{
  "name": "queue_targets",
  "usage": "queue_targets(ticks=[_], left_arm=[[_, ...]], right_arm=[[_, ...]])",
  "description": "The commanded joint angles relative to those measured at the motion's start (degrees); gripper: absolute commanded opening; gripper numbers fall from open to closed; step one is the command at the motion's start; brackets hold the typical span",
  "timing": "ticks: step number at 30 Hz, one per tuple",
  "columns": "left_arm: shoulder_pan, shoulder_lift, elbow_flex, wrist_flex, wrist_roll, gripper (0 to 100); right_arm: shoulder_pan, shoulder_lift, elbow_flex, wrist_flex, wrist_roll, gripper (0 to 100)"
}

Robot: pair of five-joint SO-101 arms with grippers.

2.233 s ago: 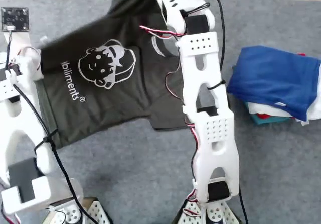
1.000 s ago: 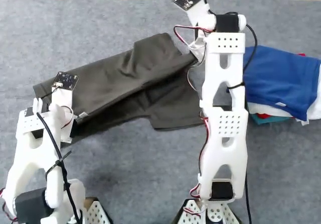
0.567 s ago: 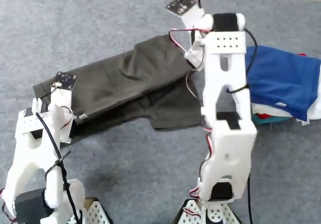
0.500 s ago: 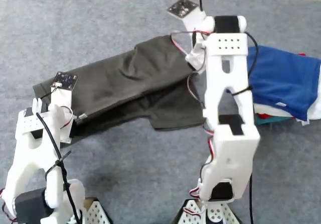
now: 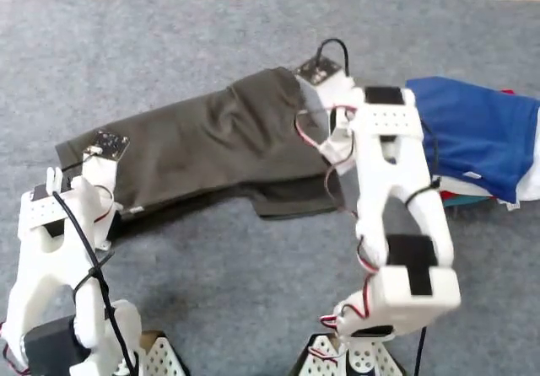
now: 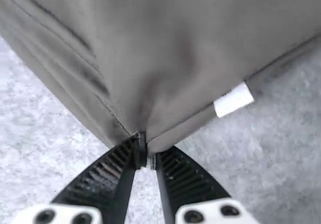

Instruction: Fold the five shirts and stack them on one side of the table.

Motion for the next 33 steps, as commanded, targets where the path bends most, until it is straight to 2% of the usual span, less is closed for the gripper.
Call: queue_targets(ticks=[1,8,13,16,18,22,27,29,31,32,33], left_arm=[[0.9,-1.1,0.0,2.6,-1.9,3],[2.2,-1.1,1.5,2.2,-2.0,3],[2.1,-1.1,2.5,-2.5,1.0,3],[2.1,-1.1,2.3,-2.5,1.4,3],[1.6,-1.1,2.6,-2.5,1.2,8],[-4.8,-1.8,0.7,1.6,0.4,19],[-14.7,-1.8,-6.8,13.5,-12.9,19],[-18.6,-1.8,-11.3,16.8,-17.2,19],[-21.8,-1.8,-16.0,17.1,-18.8,18],[-22.9,-1.8,-18.3,17.0,-18.9,15],[-23.5,-1.8,-20.9,17.0,-18.8,11]], right_arm=[[2.3,-5.8,6.5,-6.2,-0.4,1.3],[4.7,-6.3,12.3,-9.1,-0.4,1.3],[2.6,-6.2,13.1,-9.3,0.0,1.3],[0.8,-6.3,13.3,-8.6,0.1,1.5],[-0.6,-6.4,13.1,-5.8,1.5,2.1],[-1.8,-8.6,11.1,1.2,4.4,11.7],[-1.8,-13.0,5.8,2.8,4.3,20.7],[-2.0,-12.4,2.2,2.2,3.9,18.7],[-2.1,-10.4,-2.7,2.0,1.2,9.9],[-2.2,-8.8,-6.0,2.0,-1.1,3.1],[-2.7,-6.7,-9.5,2.1,-2.9,1.0]])
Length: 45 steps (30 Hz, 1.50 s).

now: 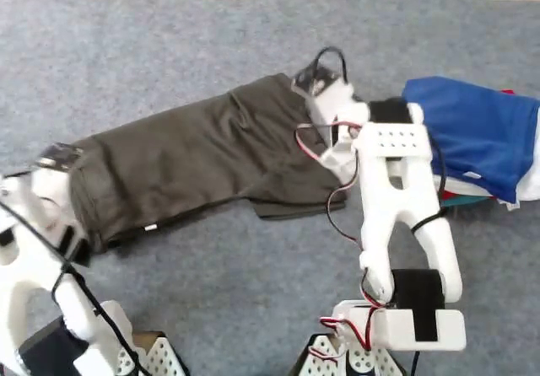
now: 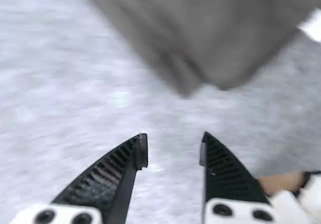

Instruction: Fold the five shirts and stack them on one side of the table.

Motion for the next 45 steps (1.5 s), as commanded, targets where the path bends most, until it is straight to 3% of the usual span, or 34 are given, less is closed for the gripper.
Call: queue_targets(ticks=[1,2,3,7,12,16,19,21,25,29,33,40,45], left_arm=[[-2.9,-0.9,-10.9,1.1,-1.2,6],[-1.9,-0.7,-12.8,1.1,-0.4,2],[-0.5,-0.7,-14.0,1.1,1.9,4],[10.2,-0.5,-13.1,-6.1,19.3,4],[19.7,4.4,-3.2,-30.3,39.5,3],[20.2,13.5,2.8,-49.6,49.3,3],[19.6,21.8,2.3,-55.6,53.4,3],[18.5,25.7,-0.8,-54.8,53.8,3],[16.4,29.5,-10.7,-43.0,53.9,3],[13.7,35.6,-17.3,-36.7,54.2,3],[11.1,37.8,-21.6,-32.2,56.3,3],[11.6,35.9,-21.4,-32.7,56.4,3],[12.2,35.2,-21.1,-32.8,56.5,3]], right_arm=[[-1.9,4.7,-13.3,0.2,-5.7,3.6],[-2.0,7.3,-16.9,0.4,-8.2,3.9],[-2.3,10.2,-20.4,0.2,-10.5,2.7],[-6.2,23.1,-35.9,0.6,-14.5,1.5],[-11.5,41.0,-55.2,0.6,-19.5,1.5],[-13.5,54.0,-70.5,0.5,-23.7,1.5],[-13.2,64.0,-81.9,-2.1,-25.3,1.5],[-11.6,70.8,-88.8,-4.6,-25.2,1.5],[-8.5,82.7,-102.2,-7.3,-25.1,1.5],[-7.9,89.7,-110.8,-7.3,-21.4,1.5],[-8.4,89.1,-110.1,-5.1,-19.4,1.5],[-8.2,77.0,-110.5,3.0,-19.2,1.5],[-9.6,64.7,-110.3,17.5,-18.0,1.8]])
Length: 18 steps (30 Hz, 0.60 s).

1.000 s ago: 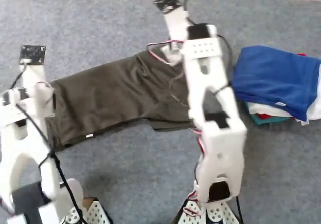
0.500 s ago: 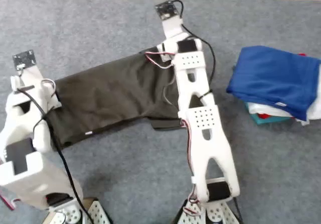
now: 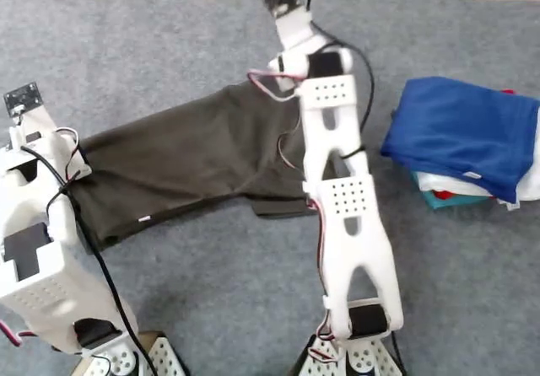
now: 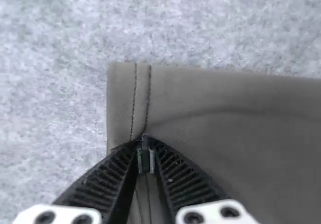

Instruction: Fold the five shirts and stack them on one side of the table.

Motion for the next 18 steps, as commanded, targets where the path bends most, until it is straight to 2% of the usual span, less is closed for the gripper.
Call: queue_targets(ticks=[1,2,3,7,10,14,18], left_arm=[[-1.0,-2.0,-1.4,0.3,0.6,3],[-1.1,-2.0,-1.5,0.3,0.6,3],[-1.1,-2.0,-1.5,0.3,0.6,3],[-1.1,-2.0,-1.4,0.3,0.6,3],[-1.2,-1.9,-1.5,0.3,0.6,3],[-1.0,-1.8,-1.5,0.3,0.6,3],[-1.0,-1.8,-1.6,0.3,0.6,3]], right_arm=[[-1.6,-11.6,-2.3,12.7,2.8,1.7],[-2.9,-13.0,-2.3,17.6,4.3,1.5],[-3.5,-13.8,-1.5,17.7,4.6,1.5],[-2.0,-19.1,7.1,17.8,-1.0,1.5],[-1.8,-26.3,24.0,17.8,-5.8,1.5],[-4.3,-36.6,50.0,16.3,-6.6,1.5],[-6.3,-41.4,65.6,9.5,-6.9,1.5]])
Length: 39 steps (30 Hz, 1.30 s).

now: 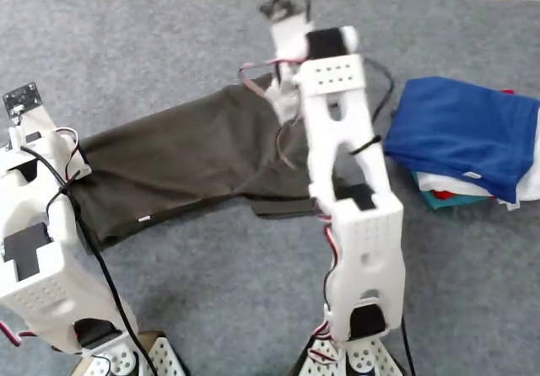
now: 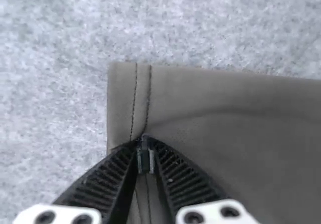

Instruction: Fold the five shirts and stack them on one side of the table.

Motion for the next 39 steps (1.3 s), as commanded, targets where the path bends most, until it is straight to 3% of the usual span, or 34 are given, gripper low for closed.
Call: queue_targets(ticks=[1,11,25,31,39], left_arm=[[-1.0,-1.8,-1.6,0.3,0.3,3],[-1.0,-1.6,-1.6,0.3,0.3,3],[-1.0,-1.6,-1.6,0.3,0.3,3],[-1.0,-1.6,-1.6,0.3,0.2,3],[-1.0,-1.6,-1.6,0.3,0.2,3]], right_arm=[[-1.8,-6.2,13.5,-5.6,-0.5,1.5],[-4.0,-6.2,28.5,-17.6,-0.6,1.5],[-4.2,-6.6,31.4,-4.0,-0.6,1.5],[-7.4,-8.0,37.1,-3.3,-2.5,1.5],[-9.1,-21.4,36.1,-3.6,-2.5,1.5]])
